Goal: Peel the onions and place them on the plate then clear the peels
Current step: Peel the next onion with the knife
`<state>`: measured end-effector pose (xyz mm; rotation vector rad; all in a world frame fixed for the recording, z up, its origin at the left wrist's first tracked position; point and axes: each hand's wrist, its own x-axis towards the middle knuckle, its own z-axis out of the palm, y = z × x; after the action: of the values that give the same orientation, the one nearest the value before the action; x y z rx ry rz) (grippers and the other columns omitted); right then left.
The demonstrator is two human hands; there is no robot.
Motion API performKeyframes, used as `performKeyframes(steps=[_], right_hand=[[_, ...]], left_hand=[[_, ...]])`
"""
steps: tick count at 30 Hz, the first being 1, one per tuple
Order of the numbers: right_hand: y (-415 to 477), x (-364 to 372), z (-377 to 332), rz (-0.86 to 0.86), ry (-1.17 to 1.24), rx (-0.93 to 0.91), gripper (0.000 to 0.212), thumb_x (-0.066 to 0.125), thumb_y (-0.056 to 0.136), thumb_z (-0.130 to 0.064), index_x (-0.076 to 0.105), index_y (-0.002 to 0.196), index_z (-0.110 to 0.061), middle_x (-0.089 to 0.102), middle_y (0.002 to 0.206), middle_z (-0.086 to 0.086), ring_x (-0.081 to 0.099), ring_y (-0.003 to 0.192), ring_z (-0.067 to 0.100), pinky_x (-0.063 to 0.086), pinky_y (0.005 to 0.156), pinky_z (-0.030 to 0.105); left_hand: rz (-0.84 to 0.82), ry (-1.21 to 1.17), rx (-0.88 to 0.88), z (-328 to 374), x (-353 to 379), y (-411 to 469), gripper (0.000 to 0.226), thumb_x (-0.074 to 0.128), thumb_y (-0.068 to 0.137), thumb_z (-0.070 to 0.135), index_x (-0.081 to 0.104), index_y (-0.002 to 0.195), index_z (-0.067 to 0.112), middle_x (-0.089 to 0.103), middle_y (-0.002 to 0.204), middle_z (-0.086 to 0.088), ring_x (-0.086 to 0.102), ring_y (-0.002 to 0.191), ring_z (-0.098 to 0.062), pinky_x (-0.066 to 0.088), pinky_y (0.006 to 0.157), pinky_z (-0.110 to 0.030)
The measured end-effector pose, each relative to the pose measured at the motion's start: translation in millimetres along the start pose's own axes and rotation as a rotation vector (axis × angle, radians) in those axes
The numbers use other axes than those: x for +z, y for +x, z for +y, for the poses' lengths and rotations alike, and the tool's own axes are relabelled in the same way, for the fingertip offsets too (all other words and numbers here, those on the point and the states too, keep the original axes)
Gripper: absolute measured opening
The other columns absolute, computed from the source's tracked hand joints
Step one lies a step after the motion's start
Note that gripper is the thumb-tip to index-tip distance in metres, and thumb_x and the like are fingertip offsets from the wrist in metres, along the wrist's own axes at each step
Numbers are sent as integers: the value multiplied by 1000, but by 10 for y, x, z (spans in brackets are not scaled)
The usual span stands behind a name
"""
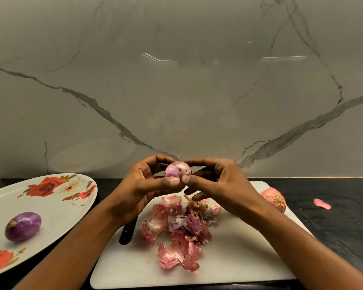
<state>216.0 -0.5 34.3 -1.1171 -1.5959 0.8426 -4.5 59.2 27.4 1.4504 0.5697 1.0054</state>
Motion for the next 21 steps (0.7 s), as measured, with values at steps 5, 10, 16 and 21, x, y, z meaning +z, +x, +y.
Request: performKeyframes(steps=[5, 10, 16, 21], right_hand=[[7, -5, 26, 2, -39, -26, 37, 80, 91, -23, 75, 126, -12, 82, 98, 6, 81, 87, 22, 67, 82, 44], [1, 1, 11, -31, -11, -6, 33, 78, 87, -30, 78, 117, -16, 82, 95, 7, 81, 85, 23, 67, 81, 43], [8, -18, 21, -53, -37, 6, 23, 75, 95, -16, 79, 116, -8, 82, 92, 8, 81, 84, 24, 67, 82, 44], [-2, -17, 28, -73, -93, -28, 19, 72, 97, -12, 80, 115, -10, 82, 90, 7, 81, 83, 23, 67, 80, 43]], left_hand=[[-6, 43, 7, -2, 12, -3, 51, 94, 56, 11, 73, 102, 21, 73, 122, -14, 74, 106, -39, 64, 86, -42], [-15, 89, 40, 10, 41, -18, 46, 94, 55, 13, 74, 95, 25, 75, 116, -11, 74, 102, -39, 64, 87, -42], [-9, 135, 40, 10, 44, -18, 51, 99, 53, 17, 76, 98, 23, 73, 117, -14, 69, 107, -51, 63, 92, -49], [-14, 136, 32, 12, 36, -25, 54, 102, 52, 20, 77, 100, 21, 72, 119, -18, 66, 110, -55, 62, 95, -52]])
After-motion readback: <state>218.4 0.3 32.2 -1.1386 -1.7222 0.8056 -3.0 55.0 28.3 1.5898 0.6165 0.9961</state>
